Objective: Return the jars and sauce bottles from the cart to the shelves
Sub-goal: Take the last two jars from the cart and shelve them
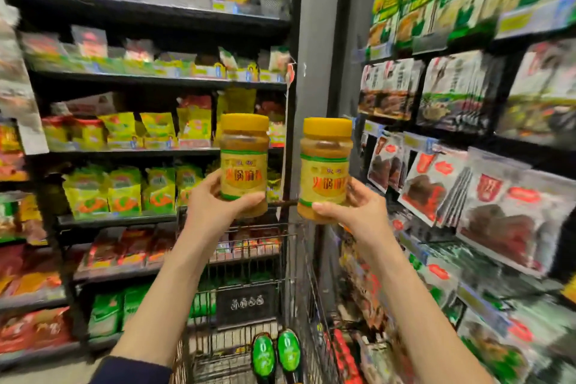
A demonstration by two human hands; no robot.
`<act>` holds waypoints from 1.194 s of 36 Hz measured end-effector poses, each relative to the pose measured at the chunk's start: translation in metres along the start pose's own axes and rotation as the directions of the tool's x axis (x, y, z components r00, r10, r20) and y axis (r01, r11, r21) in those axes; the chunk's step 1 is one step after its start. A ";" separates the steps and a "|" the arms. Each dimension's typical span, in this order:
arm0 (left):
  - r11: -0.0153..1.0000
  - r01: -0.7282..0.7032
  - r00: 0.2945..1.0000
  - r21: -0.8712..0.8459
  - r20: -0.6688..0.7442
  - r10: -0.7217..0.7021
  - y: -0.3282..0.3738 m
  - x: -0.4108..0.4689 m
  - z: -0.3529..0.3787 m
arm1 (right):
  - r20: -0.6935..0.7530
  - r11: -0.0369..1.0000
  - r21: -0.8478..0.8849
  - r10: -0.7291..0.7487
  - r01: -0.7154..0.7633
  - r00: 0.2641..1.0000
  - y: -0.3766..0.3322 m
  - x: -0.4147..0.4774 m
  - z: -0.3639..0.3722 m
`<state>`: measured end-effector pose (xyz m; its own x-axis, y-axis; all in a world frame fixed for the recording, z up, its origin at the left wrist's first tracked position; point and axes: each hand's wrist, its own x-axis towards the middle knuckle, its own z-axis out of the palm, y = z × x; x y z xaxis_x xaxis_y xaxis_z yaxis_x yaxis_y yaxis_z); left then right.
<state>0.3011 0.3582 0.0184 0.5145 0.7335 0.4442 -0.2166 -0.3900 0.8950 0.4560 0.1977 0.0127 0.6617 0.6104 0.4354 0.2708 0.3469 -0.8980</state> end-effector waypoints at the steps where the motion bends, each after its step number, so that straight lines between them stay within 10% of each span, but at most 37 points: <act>1: 1.000 -0.015 1.000 -0.001 0.007 0.015 0.001 0.003 0.001 | -0.023 1.000 -0.012 -0.007 0.007 1.000 -0.003 0.000 0.001; 20: 0.961 -0.020 0.875 -0.274 0.461 0.150 -0.003 0.020 0.105 | -0.614 0.956 -0.282 -0.118 -0.078 0.780 -0.049 -0.088 -0.056; 30: 0.921 0.143 0.563 -0.363 0.795 0.226 0.044 -0.084 0.218 | -0.848 0.882 -0.411 -0.277 -0.230 0.451 -0.118 -0.233 -0.112; 43: 0.818 0.348 0.173 -0.458 0.889 0.424 0.154 -0.291 0.268 | -0.898 0.839 -0.424 -0.438 -0.340 0.039 -0.214 -0.456 -0.100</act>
<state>0.3400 -0.0646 0.0155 0.7347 -0.5336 0.4189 -0.3780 0.1907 0.9059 0.1668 -0.2261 0.0001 0.5353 -0.7675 0.3528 0.2991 -0.2184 -0.9289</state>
